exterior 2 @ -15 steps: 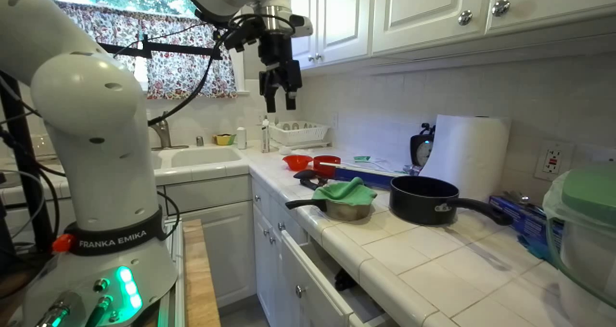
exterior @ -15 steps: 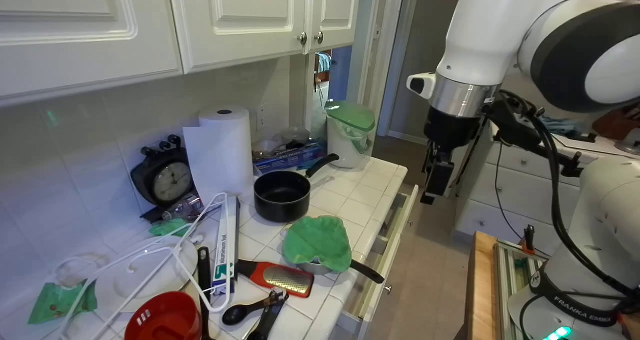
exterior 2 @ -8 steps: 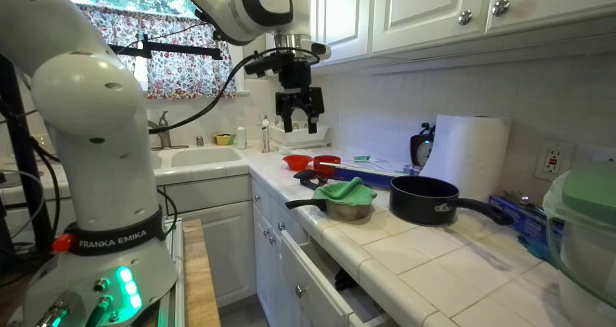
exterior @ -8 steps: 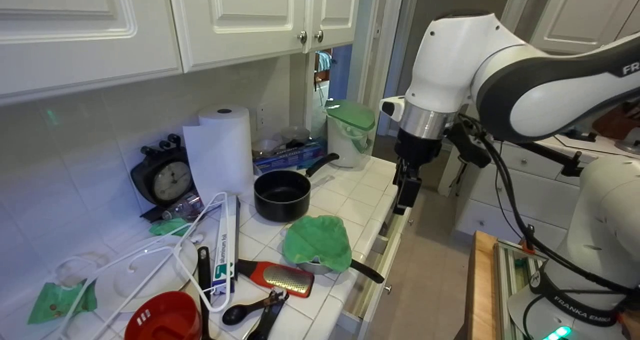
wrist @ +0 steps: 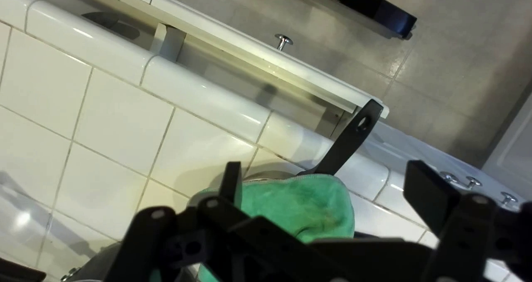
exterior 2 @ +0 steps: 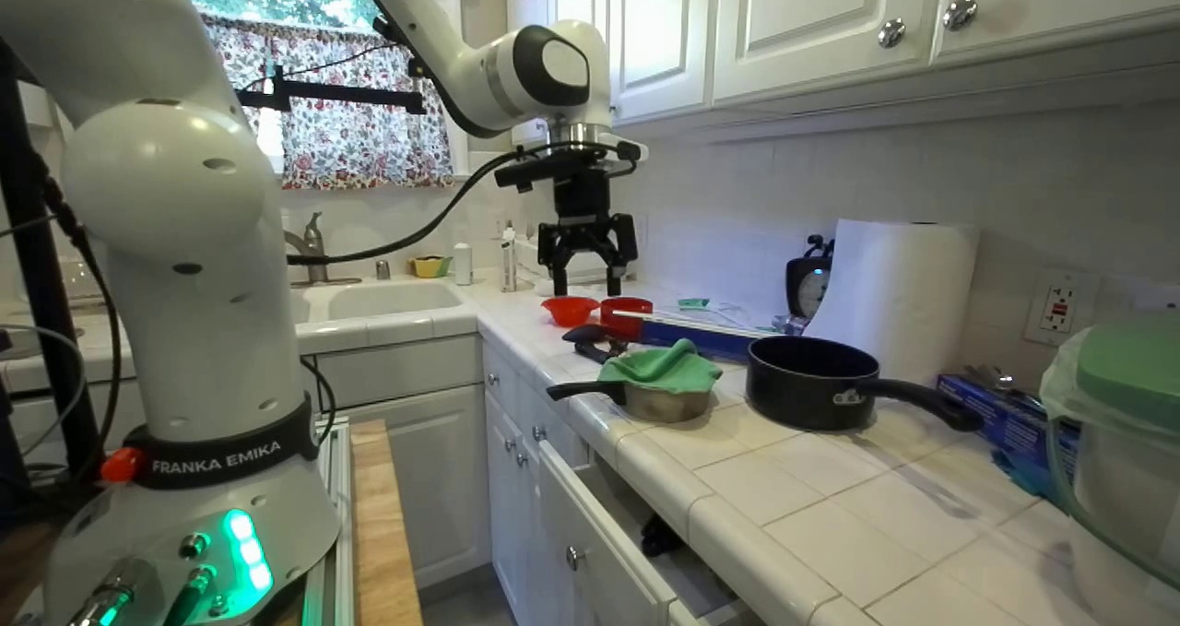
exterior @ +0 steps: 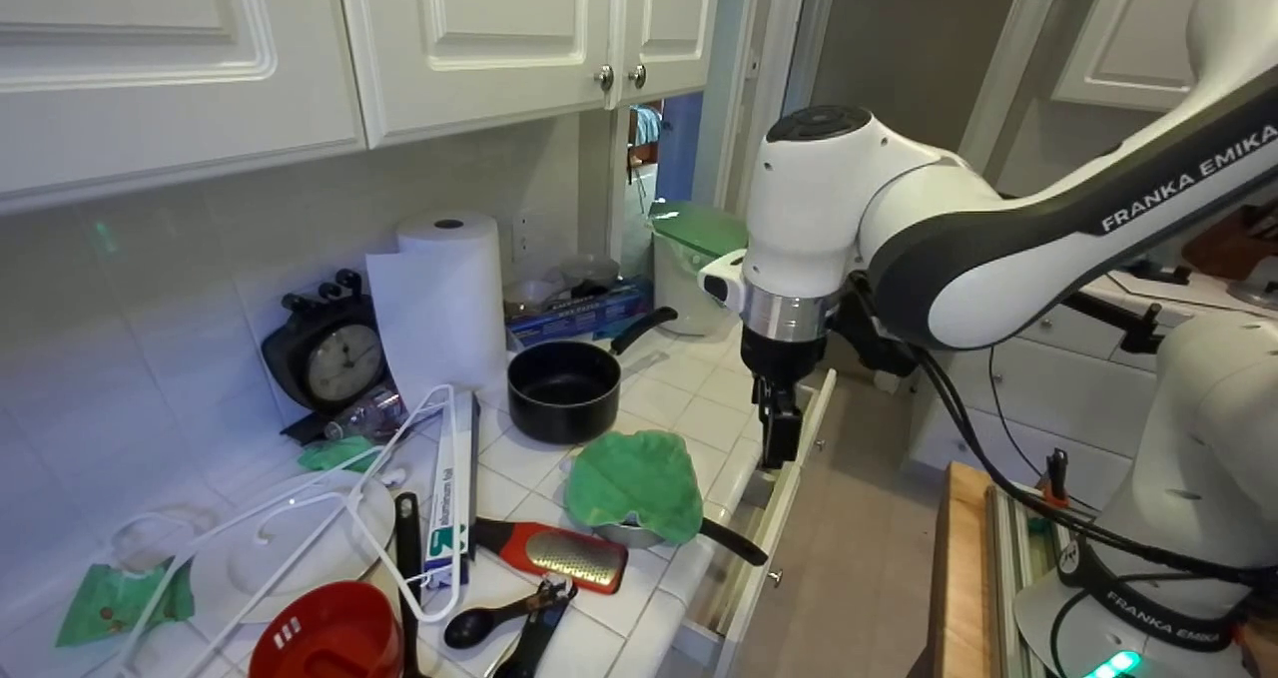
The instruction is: Remove the green towel from the top of the pan
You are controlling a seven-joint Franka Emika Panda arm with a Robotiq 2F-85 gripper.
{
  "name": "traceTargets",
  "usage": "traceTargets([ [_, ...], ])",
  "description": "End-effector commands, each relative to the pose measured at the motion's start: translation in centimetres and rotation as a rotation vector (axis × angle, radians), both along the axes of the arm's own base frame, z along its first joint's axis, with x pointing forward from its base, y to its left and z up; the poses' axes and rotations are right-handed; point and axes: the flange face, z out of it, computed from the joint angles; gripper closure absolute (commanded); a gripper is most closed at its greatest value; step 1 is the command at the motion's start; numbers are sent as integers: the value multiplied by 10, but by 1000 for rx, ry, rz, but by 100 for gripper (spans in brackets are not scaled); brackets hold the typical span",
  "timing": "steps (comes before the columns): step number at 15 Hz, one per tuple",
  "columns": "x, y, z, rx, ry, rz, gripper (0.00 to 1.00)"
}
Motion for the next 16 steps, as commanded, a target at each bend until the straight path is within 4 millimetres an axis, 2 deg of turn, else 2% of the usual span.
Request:
traceTargets([
  [1,22,19,-15,-61,9,76,0],
  [6,38,43,-31,-92,6,138,0],
  [9,41,55,-44,-112,15,164,0],
  [16,45,67,-76,-125,69,211,0],
])
